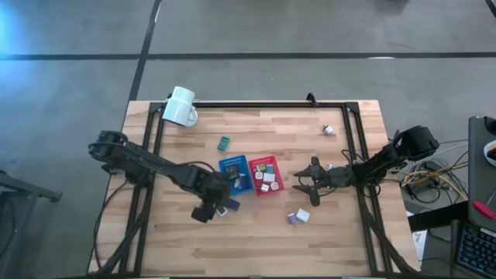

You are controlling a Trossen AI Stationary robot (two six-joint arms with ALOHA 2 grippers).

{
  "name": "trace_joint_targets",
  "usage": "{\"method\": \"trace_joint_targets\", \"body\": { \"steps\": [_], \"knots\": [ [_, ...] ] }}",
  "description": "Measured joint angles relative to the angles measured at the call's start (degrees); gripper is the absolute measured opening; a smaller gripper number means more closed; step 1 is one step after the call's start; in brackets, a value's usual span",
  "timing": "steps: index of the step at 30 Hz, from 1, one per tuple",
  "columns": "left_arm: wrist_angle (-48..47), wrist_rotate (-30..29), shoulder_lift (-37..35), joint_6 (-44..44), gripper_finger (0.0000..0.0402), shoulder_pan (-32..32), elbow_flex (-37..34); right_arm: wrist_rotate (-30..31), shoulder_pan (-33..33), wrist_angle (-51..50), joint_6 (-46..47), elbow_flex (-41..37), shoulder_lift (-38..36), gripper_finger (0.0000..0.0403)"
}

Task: Pick & Place Office items
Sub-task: Put the white digital clock into the blue bin

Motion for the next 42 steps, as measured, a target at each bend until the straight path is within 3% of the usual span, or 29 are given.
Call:
{"method": "trace_joint_targets", "body": {
  "steps": [10, 17, 42],
  "knots": [
    [-3.44, -4.23, 2.67, 11.31, 0.0243, 0.00, 3.90, 0.00, 0.00, -0.21, 0.26, 0.00, 0.00, 0.0235],
    [-5.60, -4.41, 4.89, 14.72, 0.0243, -0.03, 5.61, -0.57, 0.00, -0.24, 1.26, 0.00, 0.00, 0.0235],
    [-4.67, -0.44, 9.19, 13.03, 0.0243, -2.69, 7.53, -1.40, -0.02, -0.38, 1.47, -0.02, 0.04, 0.0235]
  ]
}}
